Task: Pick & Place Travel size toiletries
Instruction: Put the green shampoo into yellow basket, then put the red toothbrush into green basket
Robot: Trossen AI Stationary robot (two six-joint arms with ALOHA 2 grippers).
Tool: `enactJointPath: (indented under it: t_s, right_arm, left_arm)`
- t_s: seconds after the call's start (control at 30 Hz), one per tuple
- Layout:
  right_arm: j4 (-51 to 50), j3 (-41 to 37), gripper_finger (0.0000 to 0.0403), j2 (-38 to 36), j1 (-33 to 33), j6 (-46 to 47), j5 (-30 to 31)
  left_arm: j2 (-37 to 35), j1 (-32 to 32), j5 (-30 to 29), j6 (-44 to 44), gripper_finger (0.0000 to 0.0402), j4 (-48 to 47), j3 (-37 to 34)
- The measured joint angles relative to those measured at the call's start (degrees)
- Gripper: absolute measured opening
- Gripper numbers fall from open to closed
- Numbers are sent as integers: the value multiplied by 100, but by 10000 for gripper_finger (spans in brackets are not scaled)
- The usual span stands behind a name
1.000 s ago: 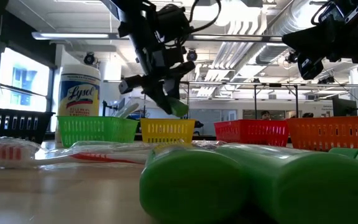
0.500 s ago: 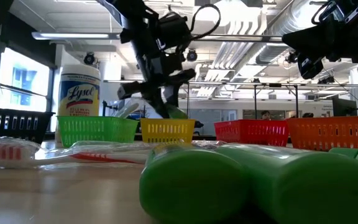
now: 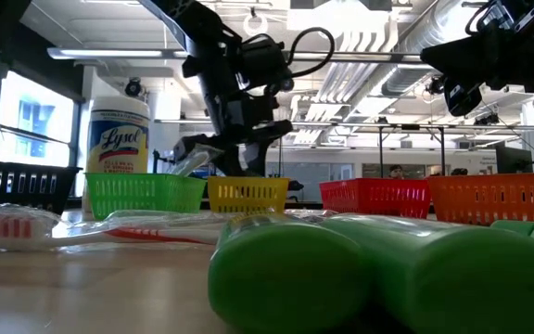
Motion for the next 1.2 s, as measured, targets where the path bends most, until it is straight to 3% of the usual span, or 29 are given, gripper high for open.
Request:
enactJointPath:
  t_s: [0.6,0.83,0.97,1.2]
  right_arm:
    - [3,0,2,0,0,0,-3]
    - [4,0,2,0,0,0,-3]
    - [4,0,2,0,0,0,-5]
    - [4,0,2,0,0,0,-10]
  left_arm:
    - [-2,-2,-24,-875,115,0,-2]
    - [-2,-2,38,-1079,187,84,-2]
    - [-7,-7,-318,-1086,226,58,-2]
    - [-429,-118,-858,-1212,239,-260,-2]
